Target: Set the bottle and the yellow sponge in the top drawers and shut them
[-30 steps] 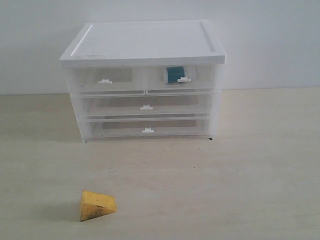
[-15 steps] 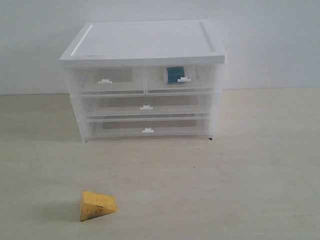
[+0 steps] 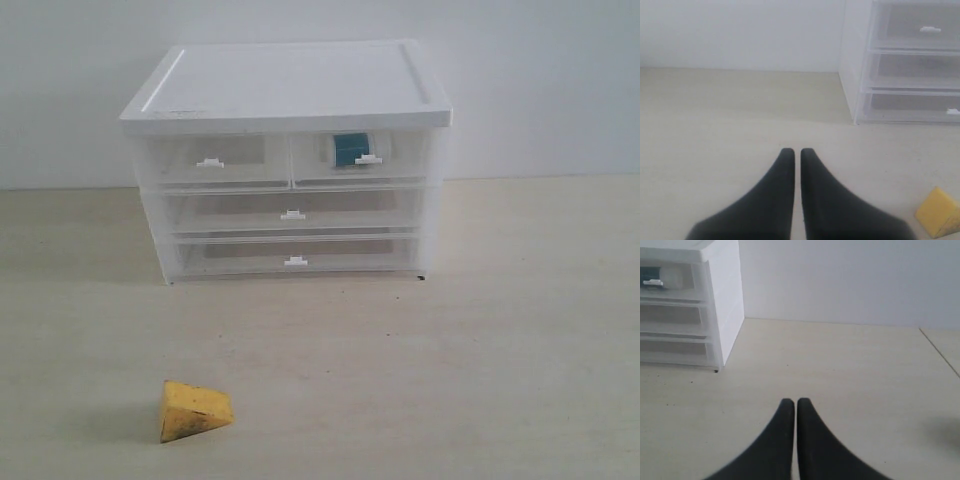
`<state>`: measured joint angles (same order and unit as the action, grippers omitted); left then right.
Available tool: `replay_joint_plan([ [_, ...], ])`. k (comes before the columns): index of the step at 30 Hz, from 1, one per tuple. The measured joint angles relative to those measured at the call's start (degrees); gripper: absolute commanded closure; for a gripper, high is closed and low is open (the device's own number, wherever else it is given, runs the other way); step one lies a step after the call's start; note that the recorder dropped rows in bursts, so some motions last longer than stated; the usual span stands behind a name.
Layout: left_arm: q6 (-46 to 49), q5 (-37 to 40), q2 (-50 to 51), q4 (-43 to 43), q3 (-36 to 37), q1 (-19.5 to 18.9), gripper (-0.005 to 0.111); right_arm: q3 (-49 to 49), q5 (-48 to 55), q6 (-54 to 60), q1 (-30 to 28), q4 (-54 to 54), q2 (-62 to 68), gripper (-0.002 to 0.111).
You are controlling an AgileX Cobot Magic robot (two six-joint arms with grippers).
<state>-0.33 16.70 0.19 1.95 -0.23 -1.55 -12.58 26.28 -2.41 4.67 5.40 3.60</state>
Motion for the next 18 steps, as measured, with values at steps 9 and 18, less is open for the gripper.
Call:
replay_joint_plan([
  [9,0.0,0.0,0.0,0.0,0.0,0.0,0.102,10.9,-10.3,-1.2,0.0,-3.4,-1.1,0.108],
  [18,0.0,0.0,0.0,0.0,0.0,0.0,0.102,12.3,-10.5,-0.9,0.0,-4.1,-3.2,0.108],
])
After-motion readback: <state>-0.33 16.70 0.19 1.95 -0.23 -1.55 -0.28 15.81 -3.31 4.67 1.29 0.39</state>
